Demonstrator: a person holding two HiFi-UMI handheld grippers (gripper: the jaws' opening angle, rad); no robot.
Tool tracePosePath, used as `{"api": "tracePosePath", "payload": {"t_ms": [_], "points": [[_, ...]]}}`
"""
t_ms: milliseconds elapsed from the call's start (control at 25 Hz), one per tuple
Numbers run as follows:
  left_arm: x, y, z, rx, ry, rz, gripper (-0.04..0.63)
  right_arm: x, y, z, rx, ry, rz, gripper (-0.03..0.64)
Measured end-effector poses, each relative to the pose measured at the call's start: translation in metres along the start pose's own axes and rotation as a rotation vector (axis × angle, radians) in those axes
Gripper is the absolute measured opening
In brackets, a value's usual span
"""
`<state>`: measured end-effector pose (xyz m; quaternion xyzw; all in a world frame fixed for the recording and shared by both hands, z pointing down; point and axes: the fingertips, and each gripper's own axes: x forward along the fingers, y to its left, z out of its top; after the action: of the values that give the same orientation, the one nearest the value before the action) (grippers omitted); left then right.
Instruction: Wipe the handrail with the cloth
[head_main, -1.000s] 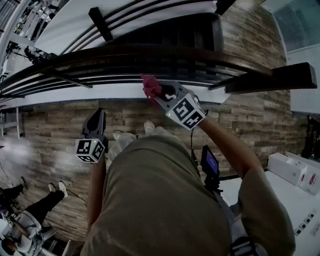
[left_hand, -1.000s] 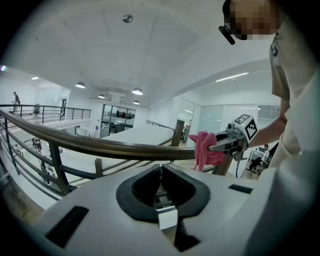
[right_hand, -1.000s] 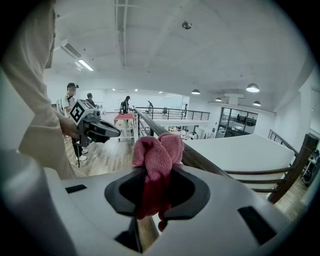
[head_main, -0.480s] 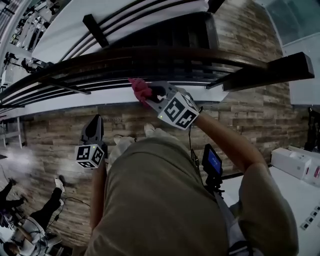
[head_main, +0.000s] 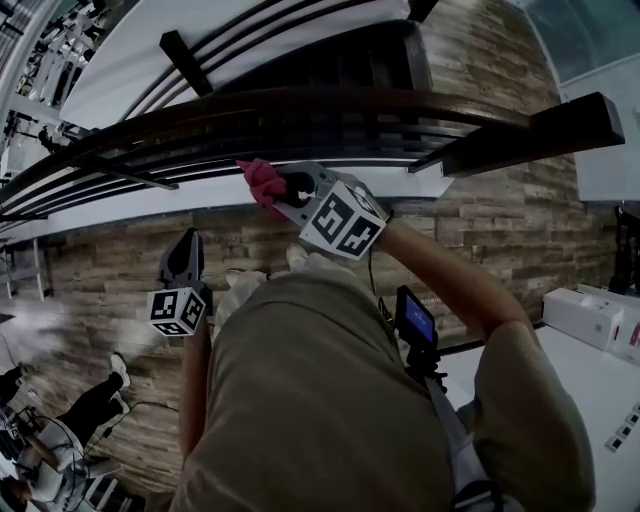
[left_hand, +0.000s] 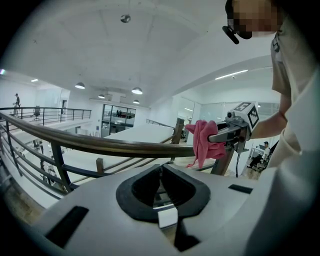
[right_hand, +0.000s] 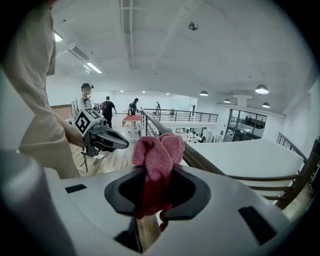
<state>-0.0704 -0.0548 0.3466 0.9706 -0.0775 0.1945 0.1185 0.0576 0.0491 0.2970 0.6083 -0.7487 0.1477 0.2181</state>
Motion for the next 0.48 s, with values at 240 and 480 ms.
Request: {"api": "tracePosePath", "payload": {"t_ms": [240, 480], "points": [[-0.022, 0.003, -0.003, 0.008, -0.015, 0.0, 0.034, 0.002, 0.028, 0.008, -0.063, 0.012, -0.002, 0.1], [-0.026, 0.006, -0.005, 0.007, -0.014, 0.0, 0.034, 0.007, 0.034, 0.01, -0.064, 0.011, 0.002, 0.1]]}}
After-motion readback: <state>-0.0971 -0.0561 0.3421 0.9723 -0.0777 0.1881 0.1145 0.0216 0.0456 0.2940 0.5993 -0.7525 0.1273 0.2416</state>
